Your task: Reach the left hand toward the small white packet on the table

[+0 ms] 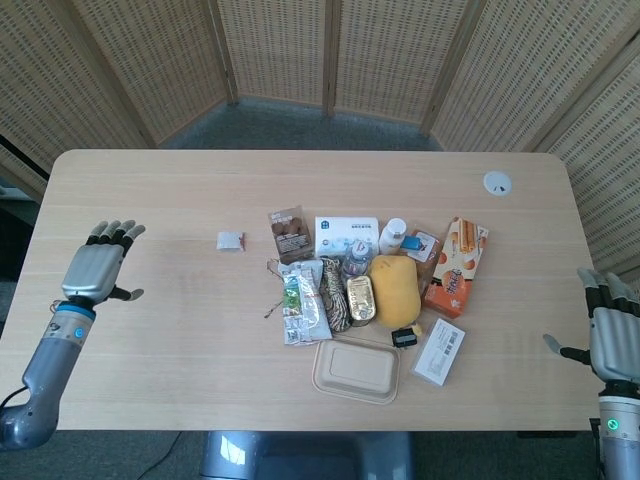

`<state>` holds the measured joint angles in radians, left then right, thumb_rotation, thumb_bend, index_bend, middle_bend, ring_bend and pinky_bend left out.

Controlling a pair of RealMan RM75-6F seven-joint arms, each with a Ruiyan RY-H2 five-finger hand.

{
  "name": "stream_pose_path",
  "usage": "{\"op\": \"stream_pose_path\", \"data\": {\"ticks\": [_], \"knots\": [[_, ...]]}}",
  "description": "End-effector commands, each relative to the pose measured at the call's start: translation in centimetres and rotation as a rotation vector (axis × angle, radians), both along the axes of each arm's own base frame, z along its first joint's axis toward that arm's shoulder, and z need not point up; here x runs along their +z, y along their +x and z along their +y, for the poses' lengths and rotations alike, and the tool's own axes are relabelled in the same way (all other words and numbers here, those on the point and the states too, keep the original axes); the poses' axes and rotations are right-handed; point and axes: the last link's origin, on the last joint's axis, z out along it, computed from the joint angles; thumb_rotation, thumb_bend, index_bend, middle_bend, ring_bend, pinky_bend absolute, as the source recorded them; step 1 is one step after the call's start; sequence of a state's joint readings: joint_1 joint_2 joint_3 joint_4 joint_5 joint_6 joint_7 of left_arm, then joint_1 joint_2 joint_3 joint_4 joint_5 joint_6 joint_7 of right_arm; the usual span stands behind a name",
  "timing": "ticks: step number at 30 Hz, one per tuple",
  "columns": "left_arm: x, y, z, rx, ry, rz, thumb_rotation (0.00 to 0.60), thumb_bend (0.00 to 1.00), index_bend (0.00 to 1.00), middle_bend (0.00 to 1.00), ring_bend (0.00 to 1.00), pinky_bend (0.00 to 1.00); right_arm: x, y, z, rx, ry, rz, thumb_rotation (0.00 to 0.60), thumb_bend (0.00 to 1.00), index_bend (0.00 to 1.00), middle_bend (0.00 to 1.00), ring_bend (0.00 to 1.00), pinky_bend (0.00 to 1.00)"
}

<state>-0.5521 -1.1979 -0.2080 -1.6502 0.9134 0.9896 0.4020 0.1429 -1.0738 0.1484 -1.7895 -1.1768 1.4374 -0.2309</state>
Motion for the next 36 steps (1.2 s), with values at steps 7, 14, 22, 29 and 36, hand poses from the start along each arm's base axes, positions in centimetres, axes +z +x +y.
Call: {"op": "stream_pose_path", "data": {"ticks": [7, 14, 22, 29, 36], "knots": [[-2.1, 1.1, 2.9, 0.005, -0.008, 0.017, 0.600, 0.19, 0.23, 0.00, 0.00, 0.00, 0.7, -0.8, 0.5, -0.023, -0.020, -0.016, 0.545, 0.00, 0.00, 0.00, 0.00, 0.00], [-3.8, 2.2, 5.1, 0.006, -0.006, 0.029, 0.600, 0.19, 0.25, 0.00, 0.00, 0.00, 0.9, -1.2, 0.5, -0.033, -0.026, -0.022, 0.546, 0.00, 0.00, 0.00, 0.00, 0.00], [-6.6, 3.5, 7.2, 0.010, -0.048, 0.053, 0.600, 0.19, 0.25, 0.00, 0.00, 0.00, 1.6, -1.9, 1.0, -0.060, -0.044, -0.023, 0.545, 0.00, 0.00, 0.00, 0.00, 0.00], [-9.2, 4.6, 8.7, 0.011, -0.079, 0.079, 0.600, 0.18, 0.24, 0.00, 0.00, 0.00, 2.4, -2.5, 1.8, -0.091, -0.066, -0.021, 0.546, 0.00, 0.00, 0.00, 0.00, 0.00], [-11.8, 5.2, 10.4, 0.017, -0.098, 0.109, 0.600, 0.18, 0.23, 0.00, 0.00, 0.00, 3.4, -2.9, 2.8, -0.129, -0.094, -0.009, 0.544, 0.00, 0.00, 0.00, 0.00, 0.00]]}}
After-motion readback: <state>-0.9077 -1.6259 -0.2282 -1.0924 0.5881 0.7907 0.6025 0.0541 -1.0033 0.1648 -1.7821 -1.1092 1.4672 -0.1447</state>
